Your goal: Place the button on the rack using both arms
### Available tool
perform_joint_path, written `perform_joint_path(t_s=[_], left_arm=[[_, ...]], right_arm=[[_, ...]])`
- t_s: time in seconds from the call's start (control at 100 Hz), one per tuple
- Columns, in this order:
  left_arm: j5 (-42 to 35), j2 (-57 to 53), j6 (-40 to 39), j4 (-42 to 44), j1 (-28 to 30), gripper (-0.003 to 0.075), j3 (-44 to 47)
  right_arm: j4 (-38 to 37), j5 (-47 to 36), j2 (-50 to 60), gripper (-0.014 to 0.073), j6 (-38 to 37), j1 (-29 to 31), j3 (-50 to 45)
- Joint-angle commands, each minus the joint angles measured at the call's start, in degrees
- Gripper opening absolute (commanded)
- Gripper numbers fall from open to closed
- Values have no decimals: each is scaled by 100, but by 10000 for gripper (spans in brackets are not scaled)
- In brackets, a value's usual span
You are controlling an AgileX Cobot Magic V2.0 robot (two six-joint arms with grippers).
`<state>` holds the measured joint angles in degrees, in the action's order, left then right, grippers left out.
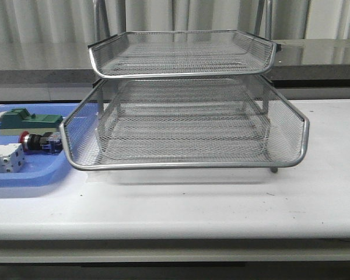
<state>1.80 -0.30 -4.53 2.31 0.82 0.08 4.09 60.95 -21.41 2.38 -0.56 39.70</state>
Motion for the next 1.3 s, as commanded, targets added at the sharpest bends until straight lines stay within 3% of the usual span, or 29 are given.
perform_joint_path(t_s=[0.0, 1.29], left_arm=[[-508, -181, -41, -56, -37, -20, 264], [-651, -181, -41, -56, -37, -20, 253]], right_arm=[[-6, -302, -45, -69, 11, 32, 181], [-6, -302, -45, -69, 11, 32, 181]])
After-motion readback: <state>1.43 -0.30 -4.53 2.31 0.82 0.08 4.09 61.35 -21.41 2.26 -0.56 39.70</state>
